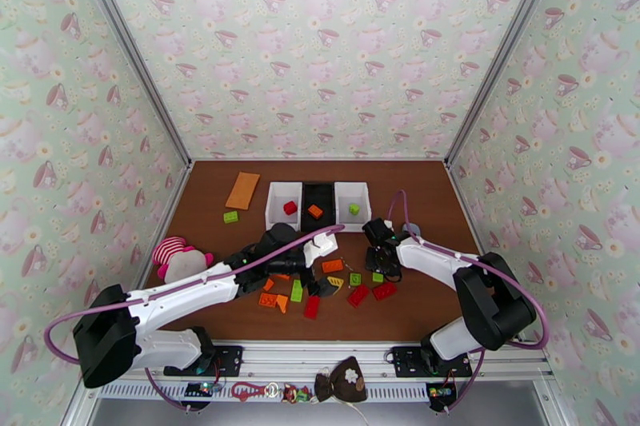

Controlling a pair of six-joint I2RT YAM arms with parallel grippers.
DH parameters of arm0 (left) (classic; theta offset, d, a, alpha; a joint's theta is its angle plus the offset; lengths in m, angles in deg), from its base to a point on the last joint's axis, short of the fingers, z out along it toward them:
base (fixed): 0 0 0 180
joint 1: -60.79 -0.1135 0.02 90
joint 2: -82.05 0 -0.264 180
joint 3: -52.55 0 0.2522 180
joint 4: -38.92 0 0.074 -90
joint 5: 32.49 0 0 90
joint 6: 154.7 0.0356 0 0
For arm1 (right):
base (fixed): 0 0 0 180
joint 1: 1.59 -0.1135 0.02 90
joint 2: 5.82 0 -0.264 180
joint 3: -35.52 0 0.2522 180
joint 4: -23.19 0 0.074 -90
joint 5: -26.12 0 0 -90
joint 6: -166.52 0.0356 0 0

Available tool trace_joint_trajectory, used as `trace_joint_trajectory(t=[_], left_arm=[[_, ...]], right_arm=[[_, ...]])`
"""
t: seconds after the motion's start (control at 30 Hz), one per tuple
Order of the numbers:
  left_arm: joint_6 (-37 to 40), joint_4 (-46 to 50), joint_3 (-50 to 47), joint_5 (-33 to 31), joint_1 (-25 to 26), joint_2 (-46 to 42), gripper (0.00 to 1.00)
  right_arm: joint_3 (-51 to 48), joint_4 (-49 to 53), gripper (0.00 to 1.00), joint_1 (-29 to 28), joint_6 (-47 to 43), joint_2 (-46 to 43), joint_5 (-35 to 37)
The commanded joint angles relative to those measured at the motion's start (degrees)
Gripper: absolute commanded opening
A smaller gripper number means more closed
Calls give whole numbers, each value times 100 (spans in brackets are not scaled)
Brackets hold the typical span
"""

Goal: Sort the legos into containers by color

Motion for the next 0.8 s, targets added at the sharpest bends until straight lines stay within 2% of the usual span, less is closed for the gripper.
trace_joint_trajectory(t=[0.0, 0.27, 0.4, 0.57, 0.77], left_arm=[[34, -218, -111, 93, -31, -82, 100], [-40, -330, -167, -79, -50, -133, 100], [-166, -453, -209, -219, -90, -133, 100], [-355, -683, -306, -394, -140, -195, 100], [-479, -664, -384, -526, -189, -264, 100]], right_arm=[[-9, -17, 40, 19, -89, -254, 44], [354, 23, 38, 20, -465, -611, 247], [836, -37, 38, 18, -686, -633, 402], [1659, -202, 39, 32, -949, -204, 605], [2686, -631, 39, 183, -1355, 777, 595]])
